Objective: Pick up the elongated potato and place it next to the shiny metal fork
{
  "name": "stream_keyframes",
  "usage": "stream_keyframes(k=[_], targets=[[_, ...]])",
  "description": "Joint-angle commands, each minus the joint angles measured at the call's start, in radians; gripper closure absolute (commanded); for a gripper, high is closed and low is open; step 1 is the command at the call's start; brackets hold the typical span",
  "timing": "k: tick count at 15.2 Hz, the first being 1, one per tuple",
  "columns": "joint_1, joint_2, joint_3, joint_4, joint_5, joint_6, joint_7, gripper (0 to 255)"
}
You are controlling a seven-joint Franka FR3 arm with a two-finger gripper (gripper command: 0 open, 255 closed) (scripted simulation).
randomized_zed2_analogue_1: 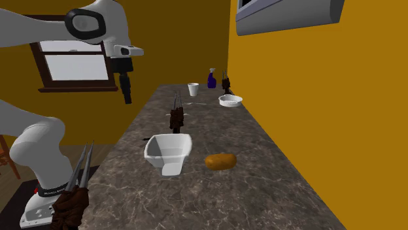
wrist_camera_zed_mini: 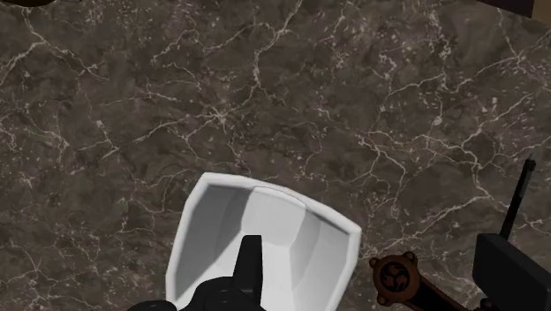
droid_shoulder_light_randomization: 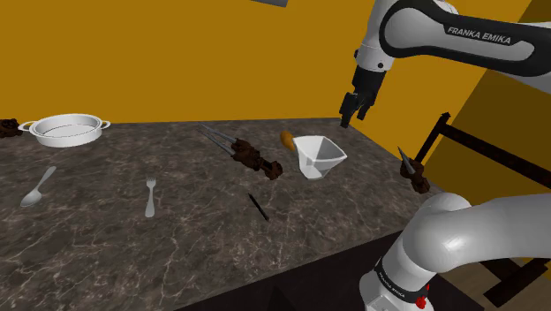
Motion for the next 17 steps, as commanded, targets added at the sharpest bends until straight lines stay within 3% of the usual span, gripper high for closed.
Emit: stream_keyframes(k=[1, 9, 17], targets=[[0.000, 0.000, 0.000, 0.000, 0.000, 0.000, 0.000, 0], [-0.013, 0.252, -0.050, 0.042, -0.017, 0.213, -0.013, 0], [-0.024, 0.538, -0.094, 0.170, -0.006, 0.373, -0.036, 0]])
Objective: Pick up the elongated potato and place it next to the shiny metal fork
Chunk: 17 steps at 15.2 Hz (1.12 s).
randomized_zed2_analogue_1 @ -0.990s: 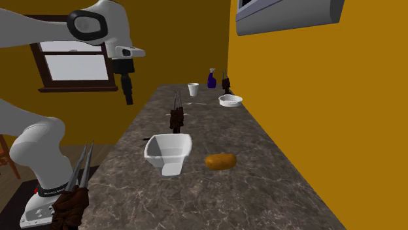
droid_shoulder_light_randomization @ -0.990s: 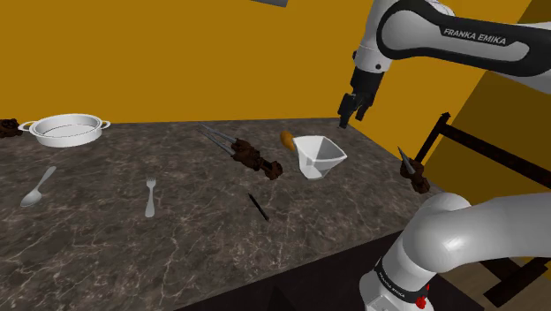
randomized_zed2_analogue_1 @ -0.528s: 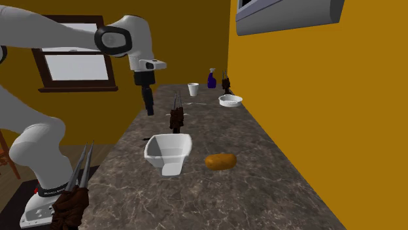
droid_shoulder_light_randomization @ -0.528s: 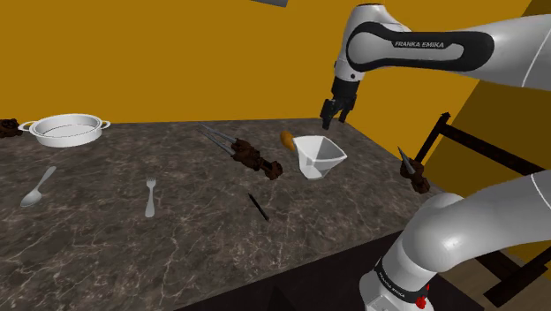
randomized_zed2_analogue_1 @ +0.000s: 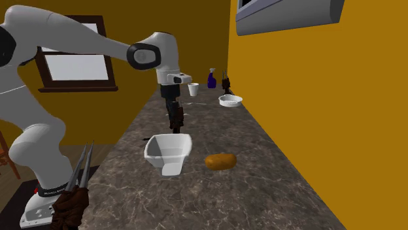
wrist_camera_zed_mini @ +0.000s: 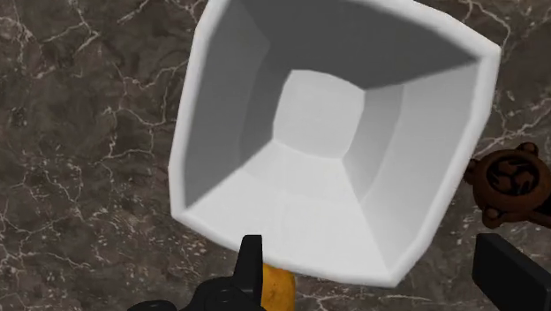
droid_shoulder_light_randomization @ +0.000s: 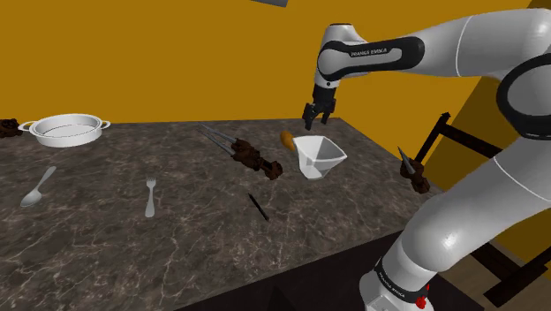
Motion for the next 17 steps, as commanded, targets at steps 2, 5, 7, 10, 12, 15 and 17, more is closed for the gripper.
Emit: stream_keyframes(k=[2, 5, 7, 10, 12, 15, 17], targets=[[-0.004, 0.111, -0.013, 0.059, 0.011, 0.052, -0.008, 0], [-0.011, 0.225, -0.024, 0.137, 0.027, 0.088, -0.022, 0], [-0.017, 0.301, -0.031, 0.196, 0.040, 0.106, -0.032, 0], [-0.029, 0.418, -0.037, 0.295, 0.062, 0.123, -0.046, 0], [-0.039, 0.498, -0.039, 0.369, 0.077, 0.128, -0.056, 0], [-0.057, 0.621, -0.040, 0.495, 0.100, 0.125, -0.068, 0], [-0.071, 0.707, -0.038, 0.590, 0.114, 0.114, -0.075, 0]])
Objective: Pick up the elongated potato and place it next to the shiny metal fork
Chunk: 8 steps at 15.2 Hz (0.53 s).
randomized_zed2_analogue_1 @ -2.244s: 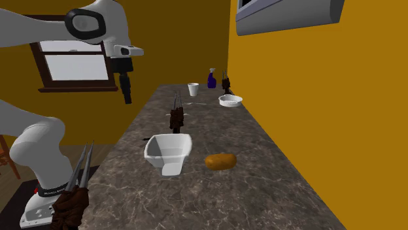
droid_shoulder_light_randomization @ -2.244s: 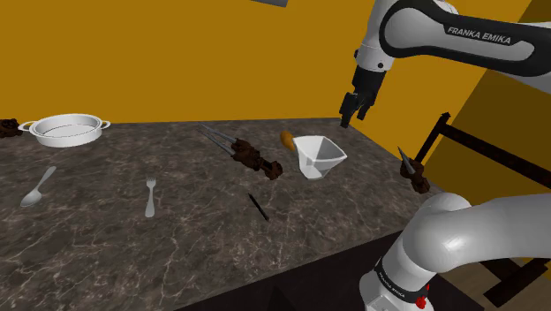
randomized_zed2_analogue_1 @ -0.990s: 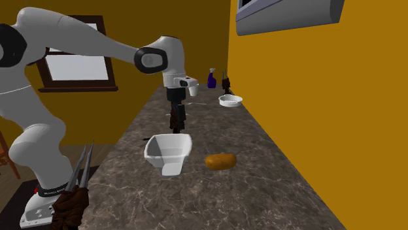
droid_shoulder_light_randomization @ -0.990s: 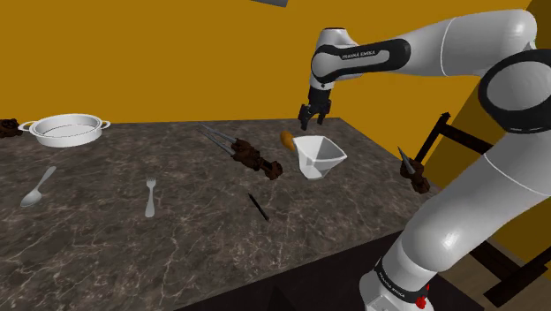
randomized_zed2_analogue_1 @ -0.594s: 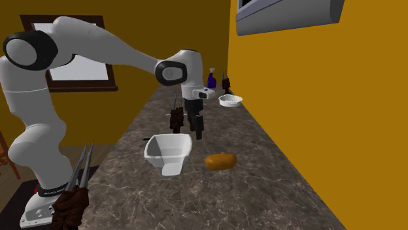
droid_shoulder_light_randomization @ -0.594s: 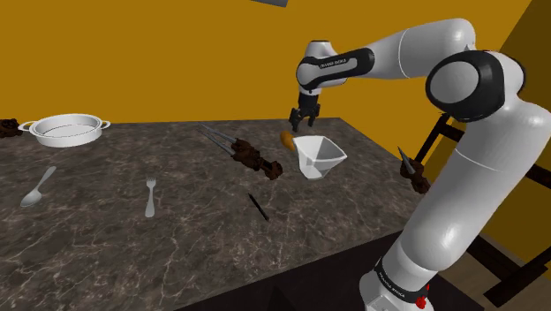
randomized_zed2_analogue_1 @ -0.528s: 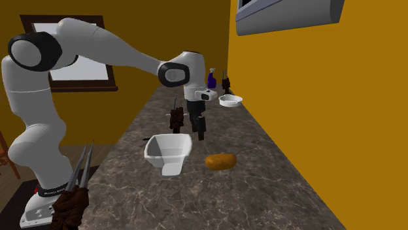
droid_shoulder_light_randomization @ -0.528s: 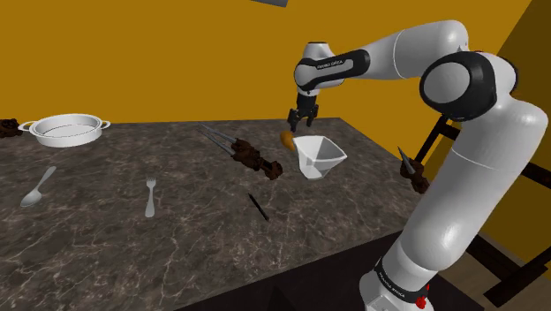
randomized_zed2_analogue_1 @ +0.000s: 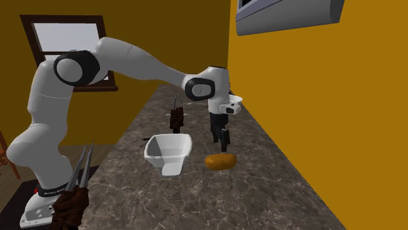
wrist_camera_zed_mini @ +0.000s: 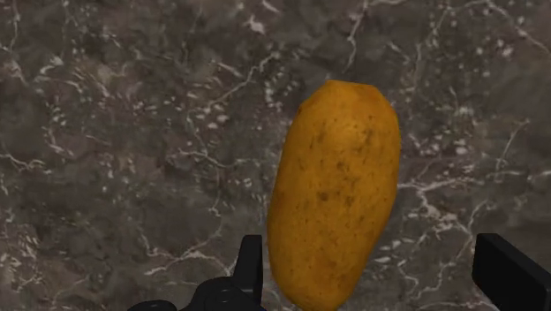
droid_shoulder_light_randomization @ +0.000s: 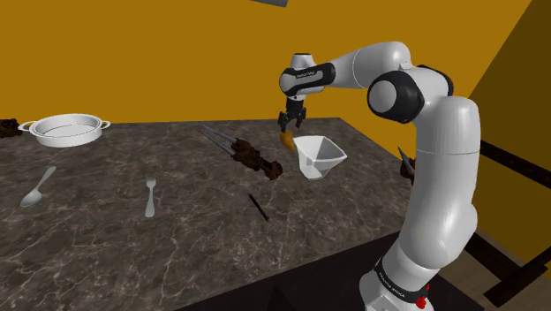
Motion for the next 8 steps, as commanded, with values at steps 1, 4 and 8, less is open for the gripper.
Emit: stream_keyframes(k=[1, 4, 8], targets=[[-0.013, 0.079, 0.001, 0.091, 0.013, -0.012, -0.005, 0], [-0.029, 0.173, 0.004, 0.207, 0.026, -0.035, -0.009, 0], [-0.032, 0.191, 0.005, 0.183, 0.028, 0.008, -0.011, 0]])
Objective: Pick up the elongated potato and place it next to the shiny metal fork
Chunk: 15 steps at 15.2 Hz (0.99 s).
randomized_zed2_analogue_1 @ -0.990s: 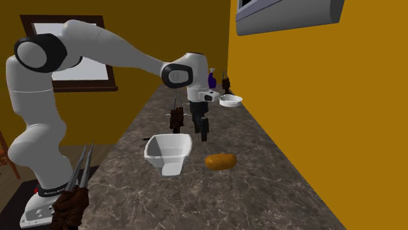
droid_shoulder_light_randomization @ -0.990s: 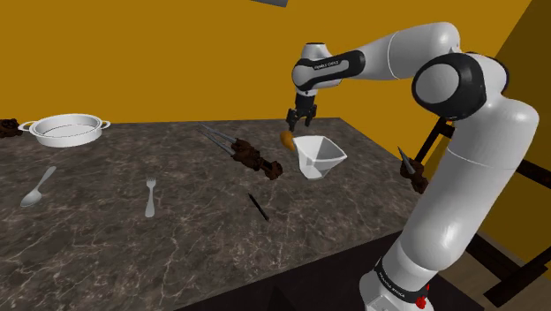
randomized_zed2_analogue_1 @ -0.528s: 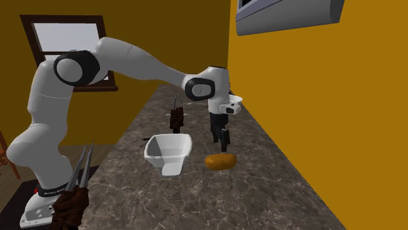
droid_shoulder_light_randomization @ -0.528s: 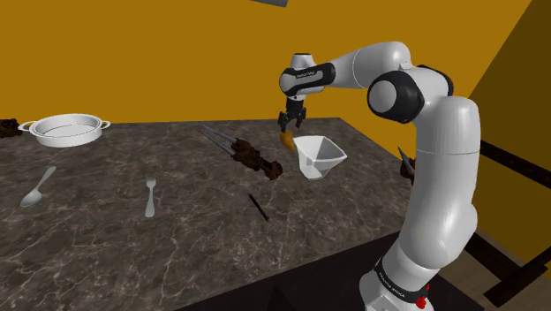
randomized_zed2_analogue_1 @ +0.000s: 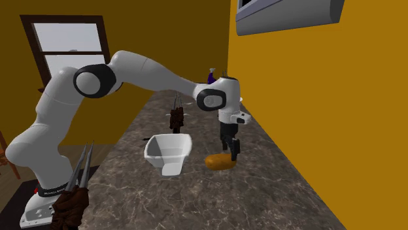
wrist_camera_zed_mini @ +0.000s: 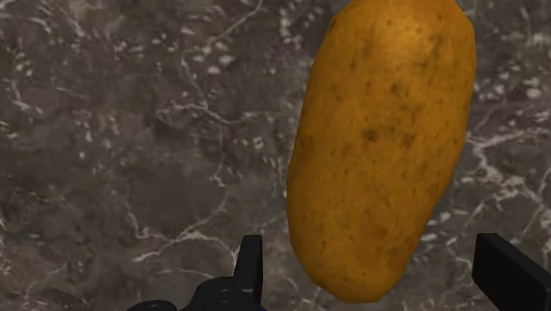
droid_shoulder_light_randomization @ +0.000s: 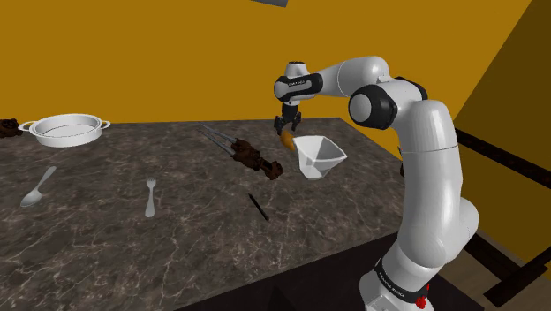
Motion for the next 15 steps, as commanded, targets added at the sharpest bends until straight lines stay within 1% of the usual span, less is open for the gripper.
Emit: stream_keyframes(k=[1, 3, 11, 12, 15], targets=[[-0.001, 0.012, 0.001, -0.009, 0.001, 0.021, 0.001, 0], [-0.003, 0.026, 0.002, -0.021, 0.003, 0.047, 0.000, 0], [-0.003, 0.026, 0.002, -0.021, 0.003, 0.047, 0.000, 0], [-0.003, 0.026, 0.002, -0.021, 0.003, 0.047, 0.000, 255], [-0.003, 0.026, 0.002, -0.021, 0.003, 0.048, 0.000, 255]])
